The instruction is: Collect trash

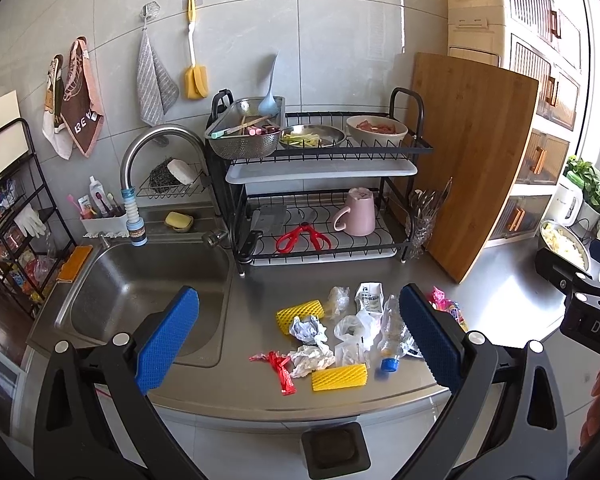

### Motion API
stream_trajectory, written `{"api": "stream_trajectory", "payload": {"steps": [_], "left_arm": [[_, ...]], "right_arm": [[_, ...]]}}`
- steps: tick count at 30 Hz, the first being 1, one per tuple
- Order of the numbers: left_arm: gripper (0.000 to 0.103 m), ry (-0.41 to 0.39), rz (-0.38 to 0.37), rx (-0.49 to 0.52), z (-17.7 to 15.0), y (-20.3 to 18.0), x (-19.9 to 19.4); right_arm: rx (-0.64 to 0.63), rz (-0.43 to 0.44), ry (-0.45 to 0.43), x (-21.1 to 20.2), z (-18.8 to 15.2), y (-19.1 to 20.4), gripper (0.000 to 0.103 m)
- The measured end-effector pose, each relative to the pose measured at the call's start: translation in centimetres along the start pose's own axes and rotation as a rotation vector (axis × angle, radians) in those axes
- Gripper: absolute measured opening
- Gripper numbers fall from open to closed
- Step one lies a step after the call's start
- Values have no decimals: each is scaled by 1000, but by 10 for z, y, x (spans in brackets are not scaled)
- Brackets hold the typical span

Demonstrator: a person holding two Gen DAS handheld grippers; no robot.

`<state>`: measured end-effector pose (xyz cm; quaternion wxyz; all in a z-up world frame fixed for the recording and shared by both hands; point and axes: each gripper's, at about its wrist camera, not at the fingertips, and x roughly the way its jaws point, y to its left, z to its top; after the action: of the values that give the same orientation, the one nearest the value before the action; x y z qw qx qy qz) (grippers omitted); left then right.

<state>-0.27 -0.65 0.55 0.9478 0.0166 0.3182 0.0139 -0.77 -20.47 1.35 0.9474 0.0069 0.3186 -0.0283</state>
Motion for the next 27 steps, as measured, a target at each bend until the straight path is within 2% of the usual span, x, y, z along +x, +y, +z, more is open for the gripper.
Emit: {"api": "stream_trajectory", "payload": {"steps": [27], "left_arm": [[95,-12,11,8,-3,3,2]], "right_arm": [[10,3,1,8,3,-2,100]]}}
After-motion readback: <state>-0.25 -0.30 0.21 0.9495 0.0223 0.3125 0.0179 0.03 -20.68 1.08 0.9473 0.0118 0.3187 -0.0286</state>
